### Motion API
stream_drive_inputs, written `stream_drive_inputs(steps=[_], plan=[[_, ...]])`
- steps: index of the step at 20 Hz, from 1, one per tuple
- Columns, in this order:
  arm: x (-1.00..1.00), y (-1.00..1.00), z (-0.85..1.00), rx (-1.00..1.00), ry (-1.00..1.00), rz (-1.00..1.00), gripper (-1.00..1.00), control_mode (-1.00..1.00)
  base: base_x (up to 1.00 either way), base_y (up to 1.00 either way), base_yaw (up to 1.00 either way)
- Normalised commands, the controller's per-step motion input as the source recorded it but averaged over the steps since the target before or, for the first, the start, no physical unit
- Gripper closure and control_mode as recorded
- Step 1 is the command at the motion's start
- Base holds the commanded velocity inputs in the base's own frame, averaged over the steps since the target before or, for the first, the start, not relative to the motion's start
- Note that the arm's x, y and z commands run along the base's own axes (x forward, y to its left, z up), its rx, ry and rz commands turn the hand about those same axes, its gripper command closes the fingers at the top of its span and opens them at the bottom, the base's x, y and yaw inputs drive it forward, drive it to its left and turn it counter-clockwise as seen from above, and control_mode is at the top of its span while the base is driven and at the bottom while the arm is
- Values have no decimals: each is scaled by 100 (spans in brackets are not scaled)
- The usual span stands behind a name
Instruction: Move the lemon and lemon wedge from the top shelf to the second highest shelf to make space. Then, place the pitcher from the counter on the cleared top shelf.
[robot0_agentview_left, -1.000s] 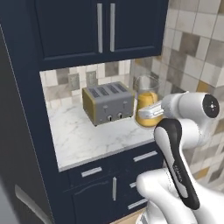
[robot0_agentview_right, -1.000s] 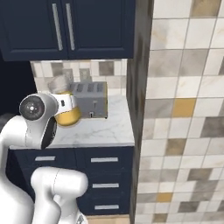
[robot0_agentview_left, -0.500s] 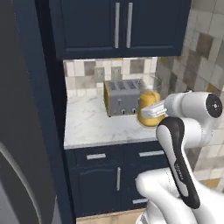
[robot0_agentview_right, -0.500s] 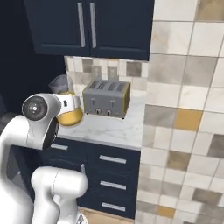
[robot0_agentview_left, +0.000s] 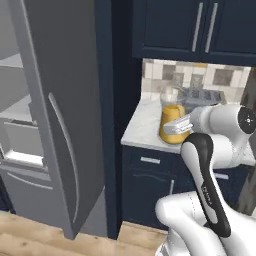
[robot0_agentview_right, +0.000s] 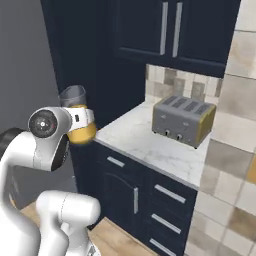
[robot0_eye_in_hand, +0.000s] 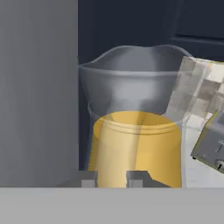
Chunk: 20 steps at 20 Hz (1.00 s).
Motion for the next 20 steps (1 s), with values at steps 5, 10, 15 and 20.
stream_drive_inputs(steps=[5, 10, 15, 20], plan=[[0, 0, 0, 0, 0, 0, 100, 100, -43, 53, 65], [0, 0, 0, 0, 0, 0, 100, 100, -22, 74, 60], [0, 0, 0, 0, 0, 0, 100, 100, 3, 94, 49], [0, 0, 0, 0, 0, 0, 100, 100, 37, 100, 35]])
